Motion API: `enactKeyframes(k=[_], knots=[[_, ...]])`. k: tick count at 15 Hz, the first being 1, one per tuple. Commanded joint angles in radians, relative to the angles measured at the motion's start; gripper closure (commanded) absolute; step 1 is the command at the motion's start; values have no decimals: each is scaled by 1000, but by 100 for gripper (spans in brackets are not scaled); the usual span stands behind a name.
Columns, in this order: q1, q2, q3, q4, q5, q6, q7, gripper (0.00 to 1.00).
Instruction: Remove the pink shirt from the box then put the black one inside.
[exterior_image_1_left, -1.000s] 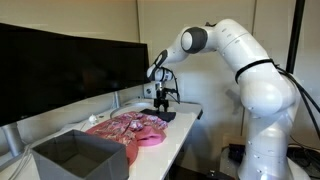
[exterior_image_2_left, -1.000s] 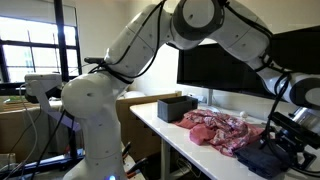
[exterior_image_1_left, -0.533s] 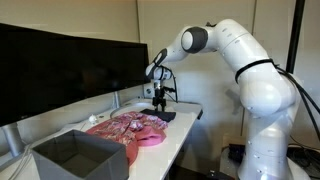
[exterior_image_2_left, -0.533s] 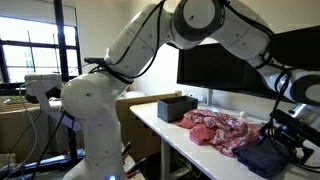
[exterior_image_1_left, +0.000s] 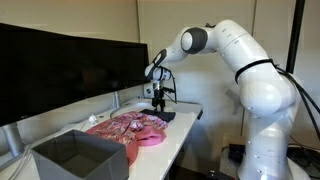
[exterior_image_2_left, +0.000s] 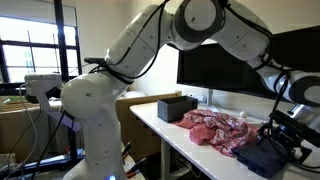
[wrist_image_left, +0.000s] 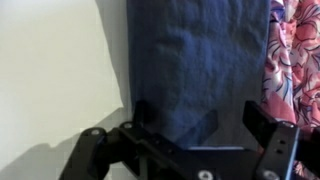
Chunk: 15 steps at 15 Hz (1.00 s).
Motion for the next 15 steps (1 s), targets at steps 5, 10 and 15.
enactKeyframes(k=[5,10,15], knots=[[3,26,-3,55,-11,-26,-8,0],[-21,43,-26,81,-24,-30,-16,0],[-41,59,-40,96,-29,-40,-26,0]])
